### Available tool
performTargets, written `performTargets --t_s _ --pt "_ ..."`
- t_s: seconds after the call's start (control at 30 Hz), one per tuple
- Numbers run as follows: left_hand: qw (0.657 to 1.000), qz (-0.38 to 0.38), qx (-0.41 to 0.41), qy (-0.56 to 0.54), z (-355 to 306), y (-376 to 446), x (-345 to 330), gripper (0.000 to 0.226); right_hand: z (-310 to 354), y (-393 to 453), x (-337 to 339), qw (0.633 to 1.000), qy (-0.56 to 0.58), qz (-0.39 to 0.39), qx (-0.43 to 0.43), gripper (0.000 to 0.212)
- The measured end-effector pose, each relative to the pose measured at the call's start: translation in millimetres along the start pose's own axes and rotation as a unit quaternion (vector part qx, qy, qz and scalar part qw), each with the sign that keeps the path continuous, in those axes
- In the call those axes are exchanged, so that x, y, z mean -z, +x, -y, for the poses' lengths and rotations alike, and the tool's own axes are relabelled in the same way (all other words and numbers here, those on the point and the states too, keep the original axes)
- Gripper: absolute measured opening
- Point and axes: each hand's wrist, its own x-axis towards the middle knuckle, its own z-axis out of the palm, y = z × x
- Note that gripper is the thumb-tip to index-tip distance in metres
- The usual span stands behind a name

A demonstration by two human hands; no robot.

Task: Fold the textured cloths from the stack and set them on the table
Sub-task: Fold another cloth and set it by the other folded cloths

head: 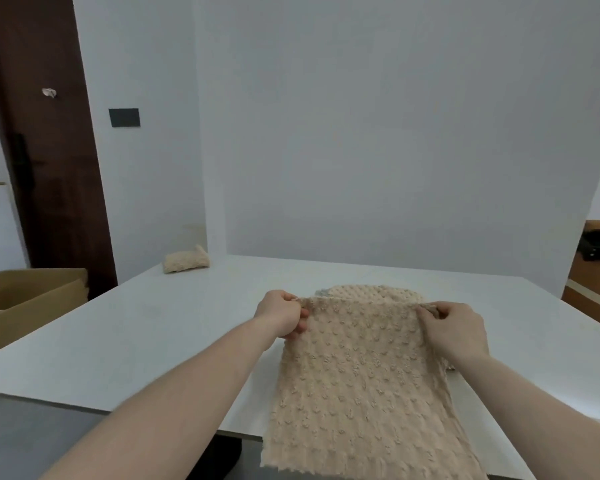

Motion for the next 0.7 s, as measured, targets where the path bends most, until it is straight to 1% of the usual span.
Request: performTargets --t_s 0.1,0.23,0.3,0.37,0.5,0.57,0.7 --pt "1.0 -0.005 -0.002 -0.016 6 14 -8 0.017 -8 11 -9 1.0 -0.001 0.001 -0.003 0.038" --pt "1.0 -0.009 -0.003 -0.006 12 28 -14 0.017 -14 23 -19 1.0 0.006 0.005 0.005 0.018" --pt "1.0 -0.007 -0.006 -0.001 16 32 -15 0.018 -15 27 -23 1.0 0.015 0.005 0.009 0.013" --pt "1.0 -0.005 -0.01 0.003 18 35 -14 0.026 -15 28 -25 1.0 0.022 0.003 0.014 0.011" --pt "1.0 -0.013 -0.023 -0.006 16 27 -9 0.023 -13 25 -22 0.999 0.027 0.005 0.034 0.01" --pt "0.999 -0.014 -0.038 0.006 15 19 -5 0.024 -12 20 -18 0.999 0.023 0.008 0.043 0.011" --pt "0.997 -0.013 -0.069 0.019 14 0 6 0.018 -8 5 -4 0.998 0.018 0.015 0.064 0.013"
